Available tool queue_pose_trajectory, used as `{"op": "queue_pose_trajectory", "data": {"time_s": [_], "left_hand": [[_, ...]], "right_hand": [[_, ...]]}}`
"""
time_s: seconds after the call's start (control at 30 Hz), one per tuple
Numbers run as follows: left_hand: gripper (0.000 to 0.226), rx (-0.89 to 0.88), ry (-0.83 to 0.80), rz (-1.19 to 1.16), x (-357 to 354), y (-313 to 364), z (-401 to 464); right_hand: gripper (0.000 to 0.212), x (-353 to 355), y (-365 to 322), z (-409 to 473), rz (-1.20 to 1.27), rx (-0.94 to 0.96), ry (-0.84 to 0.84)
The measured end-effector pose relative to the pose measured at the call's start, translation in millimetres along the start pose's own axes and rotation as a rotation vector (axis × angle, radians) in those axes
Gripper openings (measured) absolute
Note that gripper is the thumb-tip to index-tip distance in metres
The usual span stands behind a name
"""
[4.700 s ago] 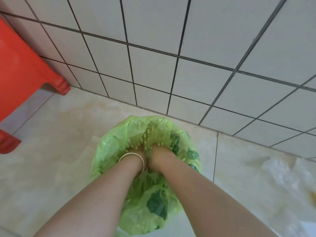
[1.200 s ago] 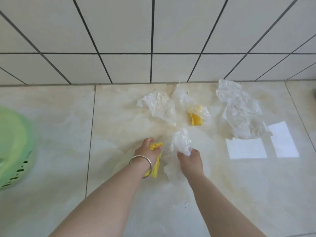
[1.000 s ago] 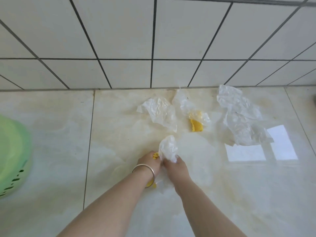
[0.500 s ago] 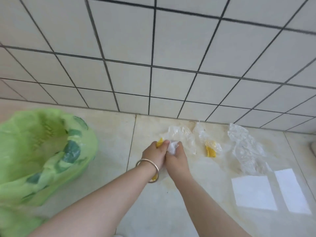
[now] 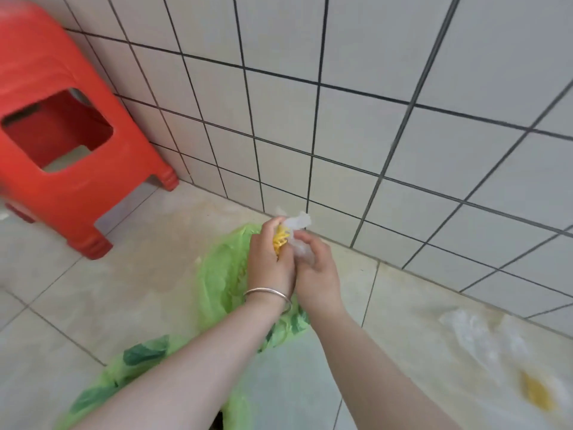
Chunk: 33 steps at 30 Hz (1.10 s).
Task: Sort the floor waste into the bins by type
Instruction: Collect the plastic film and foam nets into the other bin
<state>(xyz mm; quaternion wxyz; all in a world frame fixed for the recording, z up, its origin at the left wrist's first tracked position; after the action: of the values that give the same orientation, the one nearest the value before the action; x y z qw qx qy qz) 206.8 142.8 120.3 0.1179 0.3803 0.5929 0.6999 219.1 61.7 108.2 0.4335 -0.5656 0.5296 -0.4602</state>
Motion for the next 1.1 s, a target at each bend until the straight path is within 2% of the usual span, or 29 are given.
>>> {"op": "queue_pose_trajectory", "data": {"time_s": [0.07, 0.2, 0.3, 0.43, 0.53, 0.6, 0.67, 0.8, 0.87, 0.93, 1.03, 1.1], "left_hand": [[0.044, 0.127, -0.042, 0.004, 0.5, -28.0, 14.5], [0.068, 0.421, -0.090, 0.023, -13.9, -82.2, 37.2], [0.052, 0.591, -0.168, 0.158, -26.3, -120.9, 49.9], [0.047, 0.623, -0.328, 0.388, -35.7, -155.5, 74.3], [0.045, 0.585, -0.484, 0.604, -38.3, -165.1, 82.0], [0.049, 0.527, -0.569, 0.687, -37.6, -167.4, 81.2], [0.054, 0.472, -0.593, 0.783, -35.5, -162.4, 80.3], [0.056, 0.331, -0.553, 0.992, -21.9, -133.4, 78.8], [0.052, 0.101, -0.524, 1.210, -18.2, -104.4, 71.4], [0.044, -0.202, -0.477, 1.362, -26.4, -64.0, 52.5], [0.036, -0.515, -0.459, 1.273, -63.3, 4.6, -6.3], [0.032, -0.623, -0.518, 1.166, -97.8, 36.0, -59.2]], "right_hand": [[0.033, -20.1, 16.6, 15.1, -0.111, 0.005, -0.015], [0.031, -53.1, 64.3, 41.7, -0.356, -0.038, -0.096], [0.034, -69.0, 100.1, 54.6, -0.464, -0.130, -0.182], [0.038, -91.2, 132.3, 70.9, -0.607, -0.278, -0.315], [0.049, -101.3, 146.2, 71.7, -0.867, -0.250, -0.527], [0.051, -102.9, 145.6, 70.2, -1.001, -0.195, -0.567], [0.053, -97.2, 133.1, 69.3, -1.083, -0.131, -0.534], [0.057, -69.9, 79.4, 54.4, -1.160, 0.192, -0.427], [0.059, -45.8, 51.2, 42.3, -1.088, 0.320, -0.374], [0.056, -13.2, 31.4, 28.9, -0.982, 0.351, -0.309], [0.042, 56.9, 10.1, 9.5, -0.768, 0.262, -0.096], [0.037, 119.1, 4.0, -2.3, -0.651, 0.176, 0.081]]}}
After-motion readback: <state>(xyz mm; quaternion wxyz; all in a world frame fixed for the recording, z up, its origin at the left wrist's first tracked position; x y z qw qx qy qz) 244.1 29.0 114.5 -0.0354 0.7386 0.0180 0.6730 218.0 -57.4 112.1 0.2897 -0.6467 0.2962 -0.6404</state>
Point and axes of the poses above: each hand's wrist, its own z-axis towards the middle knuckle, its own x-axis out of the back of the hand, y = z × x, the point moved 3 cm from there along z, towards the middle knuckle, and after that the axes turned 13 degrees about y, right-handed, at the moved point
